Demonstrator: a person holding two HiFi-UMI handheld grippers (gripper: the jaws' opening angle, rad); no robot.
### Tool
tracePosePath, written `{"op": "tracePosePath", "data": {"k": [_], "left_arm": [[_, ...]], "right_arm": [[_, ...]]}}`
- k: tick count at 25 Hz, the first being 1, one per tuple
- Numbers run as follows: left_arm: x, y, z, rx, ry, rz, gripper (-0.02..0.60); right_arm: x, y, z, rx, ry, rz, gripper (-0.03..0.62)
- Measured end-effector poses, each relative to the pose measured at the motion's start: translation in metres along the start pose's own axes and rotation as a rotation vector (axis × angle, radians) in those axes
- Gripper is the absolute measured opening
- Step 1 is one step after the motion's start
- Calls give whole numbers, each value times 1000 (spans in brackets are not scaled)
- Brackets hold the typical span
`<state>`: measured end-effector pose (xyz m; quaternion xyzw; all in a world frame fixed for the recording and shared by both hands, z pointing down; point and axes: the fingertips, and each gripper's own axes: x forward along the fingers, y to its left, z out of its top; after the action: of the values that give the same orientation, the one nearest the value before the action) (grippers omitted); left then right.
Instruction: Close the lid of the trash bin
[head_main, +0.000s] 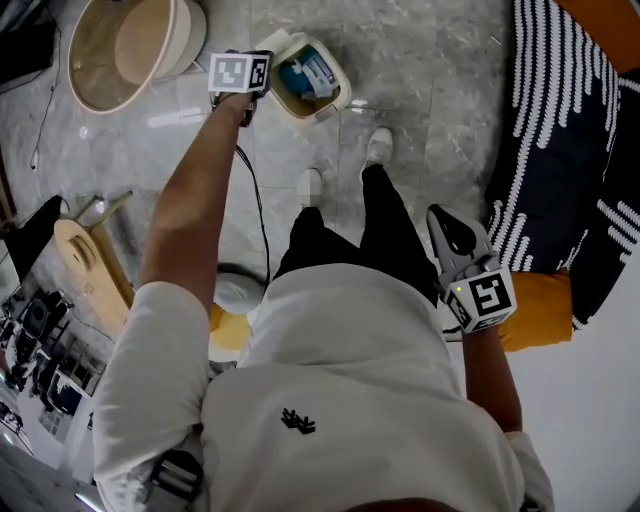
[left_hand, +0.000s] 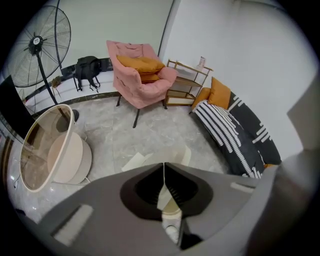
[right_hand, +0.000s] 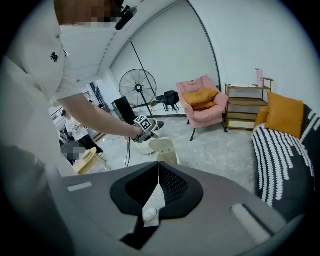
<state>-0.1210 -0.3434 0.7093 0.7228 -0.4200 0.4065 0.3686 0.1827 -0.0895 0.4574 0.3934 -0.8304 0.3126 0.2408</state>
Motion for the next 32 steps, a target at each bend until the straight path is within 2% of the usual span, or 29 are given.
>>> {"op": "tracePosePath", "data": {"k": [9,32], "left_arm": [[12,-31,-27,11,46,-53,60],[71,-86,-93,10,183,-128,60]], "right_arm": [[3,-4,-3,22,1,-10,3],[26,-18,-14,27,55,7,3]]}}
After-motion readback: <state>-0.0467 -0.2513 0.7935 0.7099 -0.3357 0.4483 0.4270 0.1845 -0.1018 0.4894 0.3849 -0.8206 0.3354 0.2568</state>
